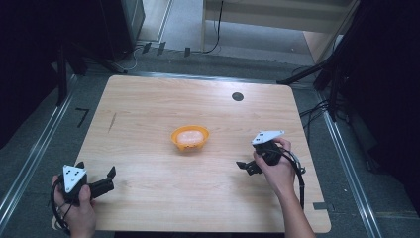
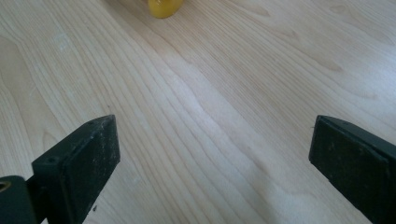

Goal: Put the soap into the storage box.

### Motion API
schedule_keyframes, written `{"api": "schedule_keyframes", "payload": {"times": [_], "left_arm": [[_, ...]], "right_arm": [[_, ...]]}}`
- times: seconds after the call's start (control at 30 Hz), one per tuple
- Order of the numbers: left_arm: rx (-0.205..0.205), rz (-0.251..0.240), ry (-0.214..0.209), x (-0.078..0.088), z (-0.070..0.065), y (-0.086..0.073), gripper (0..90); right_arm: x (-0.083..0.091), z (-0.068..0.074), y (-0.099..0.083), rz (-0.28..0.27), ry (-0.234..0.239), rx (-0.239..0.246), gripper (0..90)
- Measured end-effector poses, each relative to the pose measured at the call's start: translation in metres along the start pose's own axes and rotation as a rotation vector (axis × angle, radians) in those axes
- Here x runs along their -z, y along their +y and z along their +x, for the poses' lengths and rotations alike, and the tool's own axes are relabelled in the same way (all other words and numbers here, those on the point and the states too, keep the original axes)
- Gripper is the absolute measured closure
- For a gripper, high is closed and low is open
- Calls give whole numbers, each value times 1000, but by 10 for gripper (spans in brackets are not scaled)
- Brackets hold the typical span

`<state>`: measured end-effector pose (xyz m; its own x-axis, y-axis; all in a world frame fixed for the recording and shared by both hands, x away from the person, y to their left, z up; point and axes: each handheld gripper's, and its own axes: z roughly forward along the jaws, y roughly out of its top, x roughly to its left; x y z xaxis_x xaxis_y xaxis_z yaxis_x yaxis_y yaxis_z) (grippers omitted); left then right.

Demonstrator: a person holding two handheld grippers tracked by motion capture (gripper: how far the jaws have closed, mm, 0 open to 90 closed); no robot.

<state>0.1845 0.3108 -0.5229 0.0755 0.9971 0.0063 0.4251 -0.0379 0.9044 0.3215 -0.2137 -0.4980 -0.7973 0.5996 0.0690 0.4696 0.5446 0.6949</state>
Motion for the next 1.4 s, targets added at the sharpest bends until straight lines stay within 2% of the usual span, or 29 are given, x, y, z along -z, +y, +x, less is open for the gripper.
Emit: {"api": "schedule_keyframes", "payload": {"times": [0.23,0.53,0.87,1.4], "left_arm": [[-3,2,0,0,0,0,0],[-3,1,0,0,0,0,0],[-3,3,1,0,0,0,0],[-8,6,2,0,-1,0,0]], "right_arm": [[8,-2,-25,-30,-20,-46,27],[22,-1,-55,-59,-47,-81,28],[31,4,-81,-62,-66,-110,28],[54,5,-119,-118,-118,-171,28]]}}
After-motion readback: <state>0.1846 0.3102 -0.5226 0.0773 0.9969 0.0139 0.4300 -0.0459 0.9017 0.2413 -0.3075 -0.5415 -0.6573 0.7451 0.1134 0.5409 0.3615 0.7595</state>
